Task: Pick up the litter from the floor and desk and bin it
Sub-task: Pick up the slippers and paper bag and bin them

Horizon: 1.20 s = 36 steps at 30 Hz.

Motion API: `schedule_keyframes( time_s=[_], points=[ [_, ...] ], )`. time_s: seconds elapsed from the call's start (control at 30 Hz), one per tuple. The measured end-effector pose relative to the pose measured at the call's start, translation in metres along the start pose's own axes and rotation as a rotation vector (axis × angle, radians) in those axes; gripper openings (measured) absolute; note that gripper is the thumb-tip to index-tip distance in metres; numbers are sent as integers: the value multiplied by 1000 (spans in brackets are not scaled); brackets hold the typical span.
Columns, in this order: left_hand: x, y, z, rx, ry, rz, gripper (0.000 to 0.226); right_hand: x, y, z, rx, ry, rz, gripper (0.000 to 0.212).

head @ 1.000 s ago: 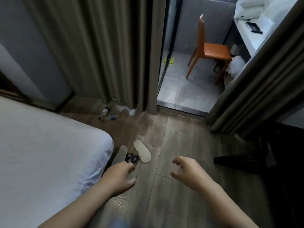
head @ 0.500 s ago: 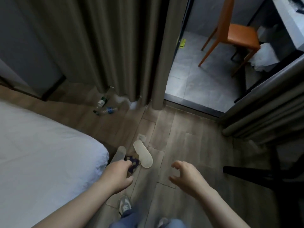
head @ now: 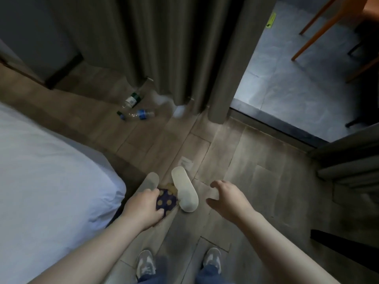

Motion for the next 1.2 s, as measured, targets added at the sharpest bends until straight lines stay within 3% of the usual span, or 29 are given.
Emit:
schedule_keyframes(
  time_s=[0.37,0.53,0.73,0.93,1.07,1.2],
  points=[
    [117,-173,-170,12,-25,21,39,-33,-199,-215,19,77,78,53],
    [171,-239,-229,5,-111,-47,43,-44,-286,-287,-4,248,138,56],
    [193,-270,-262,3,-171,-140,49,-34,-333,-315,-43,344,217,63],
    [191,-247,-270,13,-164,-68,59,-30,-313,-321,-15,350,205,73],
    [202,-248,-285,43,-197,-21,78,-40,-321,-335,19,374,184,72],
    [207,-245,-300,49,-201,36,83,-44,-330,-334,5,310,138,71]
  ],
)
Point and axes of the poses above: each hand's wrist, its own y-axis away from the middle knuckle, its own z-axis out of the back of the hand, x = y × z, the point moved 1 cm from there along -y, towards the middle knuckle, and after that the axes turned 13 degrees about y, right-handed, at the moved point
